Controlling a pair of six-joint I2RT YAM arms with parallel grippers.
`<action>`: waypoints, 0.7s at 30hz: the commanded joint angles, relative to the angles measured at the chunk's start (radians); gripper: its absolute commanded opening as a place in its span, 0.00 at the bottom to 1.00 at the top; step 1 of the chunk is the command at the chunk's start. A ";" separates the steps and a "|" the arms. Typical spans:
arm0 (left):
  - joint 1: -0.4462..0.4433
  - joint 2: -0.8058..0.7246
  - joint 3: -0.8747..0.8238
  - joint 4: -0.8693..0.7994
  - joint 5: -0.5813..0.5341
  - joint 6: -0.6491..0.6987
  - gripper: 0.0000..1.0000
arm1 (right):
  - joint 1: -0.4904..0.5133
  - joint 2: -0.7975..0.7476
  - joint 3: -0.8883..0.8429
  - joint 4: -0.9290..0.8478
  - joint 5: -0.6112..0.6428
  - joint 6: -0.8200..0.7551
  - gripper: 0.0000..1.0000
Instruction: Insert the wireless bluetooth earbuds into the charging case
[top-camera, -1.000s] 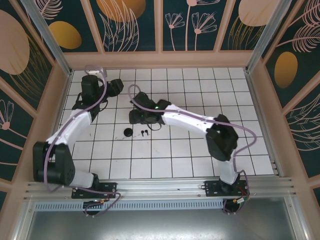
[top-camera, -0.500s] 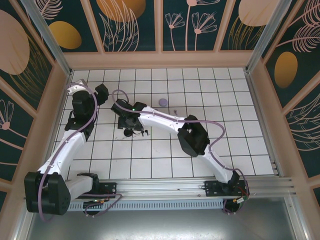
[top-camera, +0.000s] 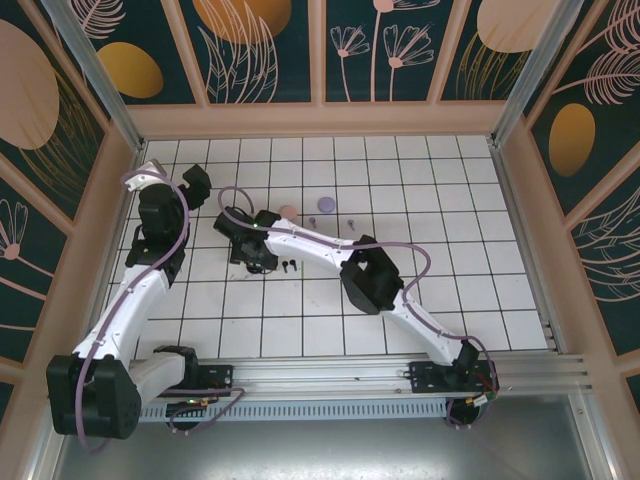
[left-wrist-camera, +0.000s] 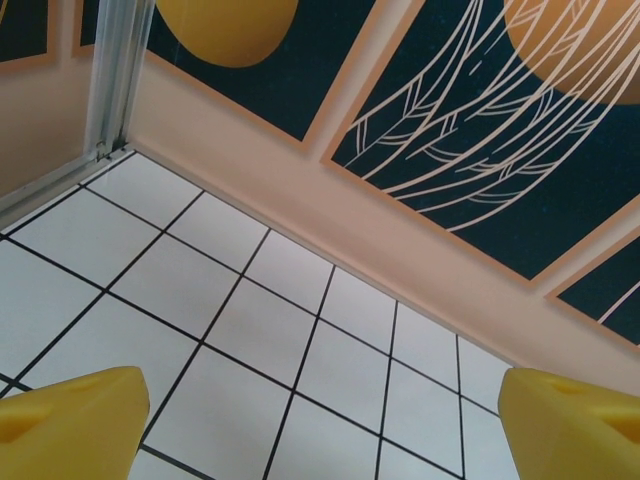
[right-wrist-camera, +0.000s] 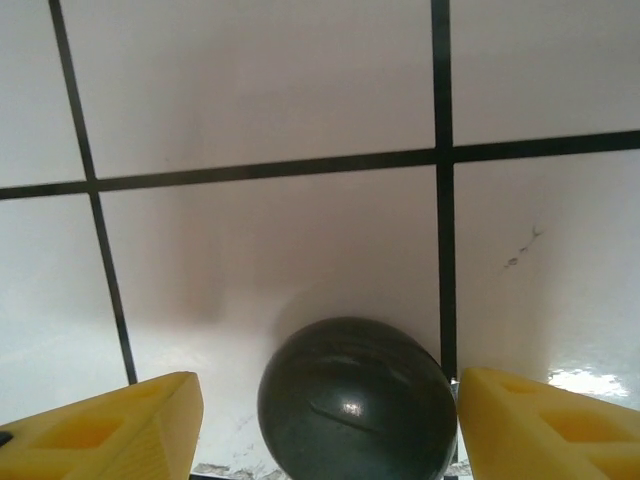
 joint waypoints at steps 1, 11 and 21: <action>0.007 -0.018 -0.019 0.053 0.002 -0.030 0.90 | 0.013 0.035 0.034 -0.051 -0.016 0.022 0.66; 0.007 -0.026 -0.058 0.083 0.029 -0.054 0.90 | 0.020 0.060 0.039 -0.065 0.008 -0.048 0.52; 0.007 -0.031 -0.057 0.092 0.044 -0.061 0.91 | 0.026 0.063 0.038 -0.124 0.040 -0.299 0.50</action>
